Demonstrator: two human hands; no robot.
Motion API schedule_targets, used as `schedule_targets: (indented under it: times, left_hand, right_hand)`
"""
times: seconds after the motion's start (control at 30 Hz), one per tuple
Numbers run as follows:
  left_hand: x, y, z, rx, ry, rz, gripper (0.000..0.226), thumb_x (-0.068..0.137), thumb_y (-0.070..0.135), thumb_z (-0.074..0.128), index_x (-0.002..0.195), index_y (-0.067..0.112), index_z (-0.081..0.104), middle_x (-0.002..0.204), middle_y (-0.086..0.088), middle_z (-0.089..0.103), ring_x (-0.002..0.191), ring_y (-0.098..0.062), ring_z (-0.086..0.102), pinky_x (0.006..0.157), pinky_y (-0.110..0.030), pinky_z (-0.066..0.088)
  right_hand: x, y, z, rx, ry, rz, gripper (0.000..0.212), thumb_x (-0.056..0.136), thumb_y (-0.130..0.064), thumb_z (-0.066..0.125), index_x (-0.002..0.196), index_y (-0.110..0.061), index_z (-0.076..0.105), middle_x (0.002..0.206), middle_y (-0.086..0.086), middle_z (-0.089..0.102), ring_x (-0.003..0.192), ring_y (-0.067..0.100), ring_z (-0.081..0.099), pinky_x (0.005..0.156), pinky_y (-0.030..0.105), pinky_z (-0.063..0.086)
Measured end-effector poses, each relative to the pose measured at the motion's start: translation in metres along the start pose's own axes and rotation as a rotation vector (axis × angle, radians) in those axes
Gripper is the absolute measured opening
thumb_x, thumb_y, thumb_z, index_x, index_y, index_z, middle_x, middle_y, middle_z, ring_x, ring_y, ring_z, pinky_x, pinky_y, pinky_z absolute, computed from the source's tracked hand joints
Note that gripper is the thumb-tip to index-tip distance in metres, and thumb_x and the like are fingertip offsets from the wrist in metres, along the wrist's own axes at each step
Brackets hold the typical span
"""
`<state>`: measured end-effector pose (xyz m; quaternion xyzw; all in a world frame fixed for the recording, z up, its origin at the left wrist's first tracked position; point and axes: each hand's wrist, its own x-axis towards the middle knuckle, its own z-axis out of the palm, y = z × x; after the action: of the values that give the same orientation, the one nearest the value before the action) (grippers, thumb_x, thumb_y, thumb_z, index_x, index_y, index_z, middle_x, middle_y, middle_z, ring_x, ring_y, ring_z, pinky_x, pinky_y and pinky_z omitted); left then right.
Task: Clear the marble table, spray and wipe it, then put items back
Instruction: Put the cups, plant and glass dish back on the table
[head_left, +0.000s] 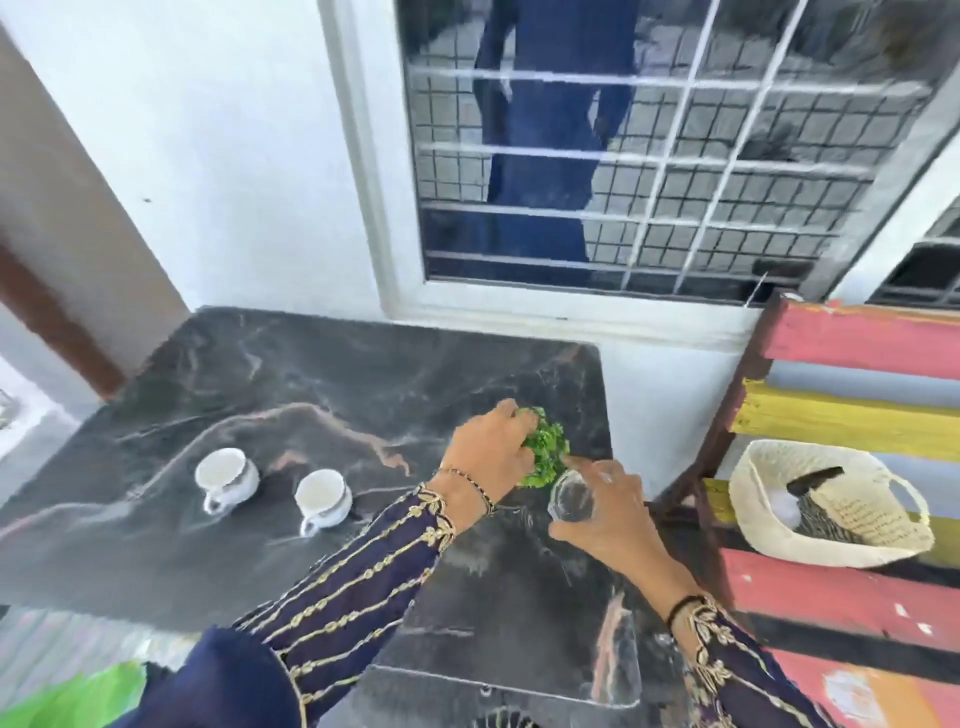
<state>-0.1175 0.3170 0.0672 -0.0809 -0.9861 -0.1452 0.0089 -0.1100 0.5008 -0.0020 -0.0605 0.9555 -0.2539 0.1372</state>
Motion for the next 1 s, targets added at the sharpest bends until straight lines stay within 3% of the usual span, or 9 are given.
schedule_targets:
  times: [0.23,0.5,0.7,0.87,1.0]
  left_hand:
    - [0.022,-0.092,-0.015,-0.084,0.066,-0.206,0.026,0.085,0.022,0.054,0.109,0.022,0.063,0.108,-0.004,0.056,0.096,-0.034,0.063,0.083,-0.041,0.05]
    - [0.093,-0.187,-0.02,-0.163,0.09,-0.282,0.026,0.082,0.022,0.058,0.107,0.024,0.066,0.101,-0.003,0.057,0.094,-0.031,0.062,0.082,-0.037,0.052]
    - [0.123,-0.234,-0.014,-0.197,0.137,-0.328,0.029,0.083,0.026,0.059,0.111,0.025,0.067,0.091,0.006,0.05,0.09,-0.025,0.063,0.078,-0.033,0.051]
    - [0.127,-0.258,-0.012,-0.223,0.132,-0.367,0.029,0.082,0.025,0.061,0.11,0.023,0.069,0.098,0.002,0.059,0.089,-0.024,0.063,0.079,-0.034,0.052]
    - [0.129,-0.279,-0.009,-0.218,0.132,-0.393,0.029,0.082,0.025,0.061,0.11,0.023,0.069,0.088,0.004,0.053,0.08,-0.024,0.062,0.072,-0.032,0.05]
  right_hand:
    - [0.073,-0.066,0.024,-0.1,-0.089,-0.087,0.088,0.072,-0.047,0.079,0.15,-0.039,0.039,0.144,0.002,0.038,0.134,0.029,0.033,0.11,0.046,0.043]
    - [0.206,-0.107,0.049,-0.141,-0.117,-0.08,0.09,0.068,-0.048,0.078,0.148,-0.041,0.038,0.143,0.001,0.038,0.133,0.03,0.032,0.105,0.048,0.045]
    - [0.284,-0.121,0.059,-0.139,-0.126,-0.051,0.089,0.072,-0.048,0.077,0.151,-0.038,0.036,0.145,0.001,0.036,0.136,0.03,0.029,0.104,0.049,0.045]
    - [0.321,-0.121,0.063,-0.18,-0.137,-0.011,0.09,0.074,-0.05,0.078,0.152,-0.035,0.035,0.149,0.005,0.036,0.136,0.033,0.031,0.106,0.051,0.044]
    - [0.341,-0.124,0.068,-0.204,-0.127,0.004,0.093,0.073,-0.055,0.077,0.153,-0.035,0.034,0.152,0.005,0.034,0.138,0.034,0.031,0.105,0.053,0.042]
